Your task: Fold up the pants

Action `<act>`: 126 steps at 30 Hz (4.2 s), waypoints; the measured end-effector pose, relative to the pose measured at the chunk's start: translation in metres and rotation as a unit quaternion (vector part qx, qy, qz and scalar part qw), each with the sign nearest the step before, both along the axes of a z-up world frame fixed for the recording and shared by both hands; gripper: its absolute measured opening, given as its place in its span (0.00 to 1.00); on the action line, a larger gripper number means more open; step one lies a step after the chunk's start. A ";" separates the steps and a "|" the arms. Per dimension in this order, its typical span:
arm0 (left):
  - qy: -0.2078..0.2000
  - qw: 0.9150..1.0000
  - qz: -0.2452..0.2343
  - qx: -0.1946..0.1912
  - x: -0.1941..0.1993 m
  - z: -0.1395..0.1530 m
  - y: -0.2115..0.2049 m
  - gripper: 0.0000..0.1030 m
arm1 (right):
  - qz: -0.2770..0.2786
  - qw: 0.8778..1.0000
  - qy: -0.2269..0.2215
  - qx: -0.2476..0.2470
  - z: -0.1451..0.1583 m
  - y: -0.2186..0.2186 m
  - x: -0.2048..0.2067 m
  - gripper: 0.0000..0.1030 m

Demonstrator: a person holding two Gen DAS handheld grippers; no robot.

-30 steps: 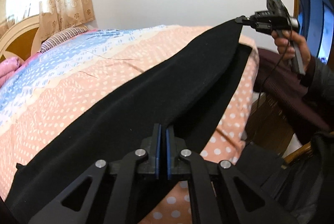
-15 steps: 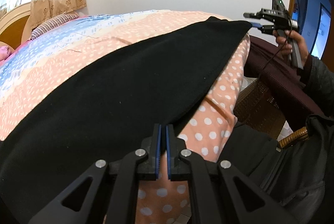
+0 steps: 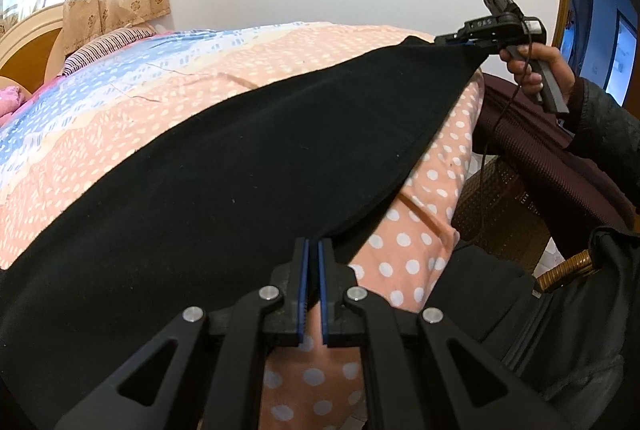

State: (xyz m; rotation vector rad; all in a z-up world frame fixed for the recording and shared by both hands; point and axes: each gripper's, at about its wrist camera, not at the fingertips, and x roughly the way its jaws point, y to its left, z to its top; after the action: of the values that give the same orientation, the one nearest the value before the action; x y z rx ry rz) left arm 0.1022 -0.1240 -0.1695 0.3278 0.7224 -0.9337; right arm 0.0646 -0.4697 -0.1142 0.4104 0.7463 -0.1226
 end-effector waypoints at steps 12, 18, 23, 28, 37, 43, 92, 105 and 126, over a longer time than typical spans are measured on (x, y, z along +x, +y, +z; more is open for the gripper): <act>-0.005 1.000 0.003 0.000 0.000 0.004 -0.002 0.05 | -0.021 0.997 -0.041 -0.056 0.040 0.004 0.013 0.02; -0.001 1.000 0.007 -0.006 0.002 0.001 -0.003 0.05 | -0.027 0.996 -0.004 -0.085 0.020 -0.004 0.039 0.02; -0.010 1.000 0.008 0.000 -0.006 0.002 -0.003 0.15 | -0.042 0.998 -0.013 -0.051 0.002 -0.019 0.030 0.06; -0.040 0.999 0.026 -0.003 -0.017 0.011 0.009 0.59 | -0.051 0.995 -0.033 -0.081 0.021 -0.001 -0.006 0.26; -0.030 0.996 0.078 -0.021 -0.005 0.012 0.024 0.63 | 0.083 0.991 0.005 -0.107 0.007 0.071 -0.029 0.42; -0.042 0.989 0.143 -0.014 0.001 0.016 0.066 0.68 | 0.069 0.990 0.062 -0.103 -0.010 0.065 -0.027 0.43; -0.016 0.956 0.285 -0.065 0.009 -0.030 0.194 0.96 | 0.391 0.909 0.104 0.098 -0.028 0.524 0.236 0.03; -0.054 0.942 0.326 -0.064 -0.010 -0.008 0.215 0.96 | 0.384 0.919 0.077 0.043 -0.034 0.492 0.217 0.39; -0.076 0.885 0.459 -0.017 -0.008 -0.001 0.276 1.00 | 0.475 0.879 0.038 -0.008 -0.047 0.450 0.055 0.40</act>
State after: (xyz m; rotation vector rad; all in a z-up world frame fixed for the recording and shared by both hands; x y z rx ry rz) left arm 0.0944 0.1518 -0.1703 -0.0007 0.6111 -0.0119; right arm 0.1191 -0.0197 -0.1612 -0.0149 0.9534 0.7873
